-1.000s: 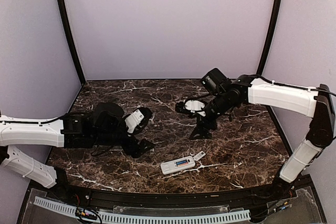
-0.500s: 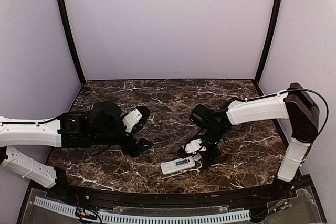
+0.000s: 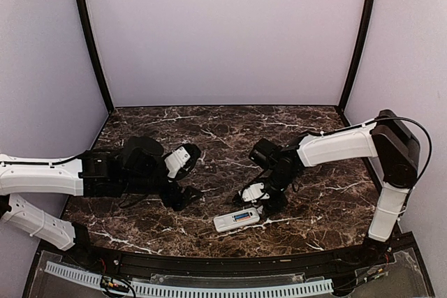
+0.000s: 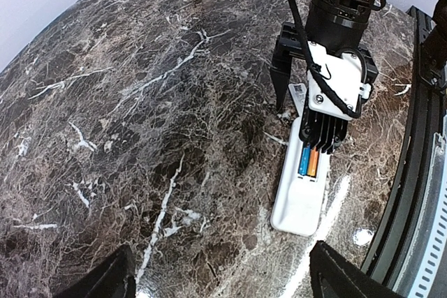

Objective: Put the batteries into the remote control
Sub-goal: Pick up the battery cover at the center of the board.

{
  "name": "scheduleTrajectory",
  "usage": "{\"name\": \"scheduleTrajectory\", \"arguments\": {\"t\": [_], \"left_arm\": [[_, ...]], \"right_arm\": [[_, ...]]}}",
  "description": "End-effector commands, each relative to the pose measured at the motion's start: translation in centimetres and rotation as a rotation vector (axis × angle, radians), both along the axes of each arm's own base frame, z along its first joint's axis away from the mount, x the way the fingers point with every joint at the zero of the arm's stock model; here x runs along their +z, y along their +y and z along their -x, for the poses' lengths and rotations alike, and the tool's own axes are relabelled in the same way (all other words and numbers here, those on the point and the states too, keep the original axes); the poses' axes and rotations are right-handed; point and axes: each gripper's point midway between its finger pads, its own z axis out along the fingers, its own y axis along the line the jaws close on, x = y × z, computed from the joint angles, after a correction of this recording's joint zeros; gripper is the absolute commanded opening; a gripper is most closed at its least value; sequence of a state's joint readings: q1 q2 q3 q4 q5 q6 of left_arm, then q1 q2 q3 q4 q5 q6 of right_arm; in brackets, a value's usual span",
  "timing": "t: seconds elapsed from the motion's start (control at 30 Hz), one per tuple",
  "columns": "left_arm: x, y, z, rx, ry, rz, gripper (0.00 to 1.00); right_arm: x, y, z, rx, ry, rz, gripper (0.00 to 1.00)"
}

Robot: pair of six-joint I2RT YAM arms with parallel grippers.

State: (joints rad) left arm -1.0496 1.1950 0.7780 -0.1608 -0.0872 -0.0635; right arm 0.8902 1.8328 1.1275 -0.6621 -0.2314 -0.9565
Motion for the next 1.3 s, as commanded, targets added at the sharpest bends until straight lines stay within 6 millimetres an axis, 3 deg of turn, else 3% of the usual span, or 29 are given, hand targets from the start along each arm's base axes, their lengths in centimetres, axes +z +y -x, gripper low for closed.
{"name": "scheduleTrajectory", "arguments": {"t": [0.0, 0.27, 0.47, 1.03, 1.17, 1.27], "left_arm": [[0.4, 0.3, -0.1, -0.002, -0.008, -0.008, 0.85], [0.0, 0.2, -0.1, -0.004, -0.003, -0.02, 0.85], [-0.1, 0.2, -0.1, -0.005, -0.001, -0.023, 0.85], [-0.4, 0.1, -0.2, -0.003, -0.001, -0.029, 0.85], [-0.2, 0.2, -0.2, 0.003, -0.004, -0.027, 0.85], [-0.1, 0.3, -0.3, 0.009, -0.009, -0.022, 0.85]], "right_arm": [[-1.2, -1.1, 0.8, 0.009, 0.025, 0.057, 0.62], [-1.3, -1.7, 1.1, 0.009, 0.031, 0.082, 0.37], [-1.0, -2.0, 1.0, -0.001, 0.02, 0.089, 0.28], [3.1, -0.4, 0.2, -0.08, -0.008, -0.022, 0.23], [4.9, 0.4, -0.5, -0.132, -0.013, -0.084, 0.22], [7.6, 1.5, -1.3, -0.207, -0.024, -0.168, 0.2]]}}
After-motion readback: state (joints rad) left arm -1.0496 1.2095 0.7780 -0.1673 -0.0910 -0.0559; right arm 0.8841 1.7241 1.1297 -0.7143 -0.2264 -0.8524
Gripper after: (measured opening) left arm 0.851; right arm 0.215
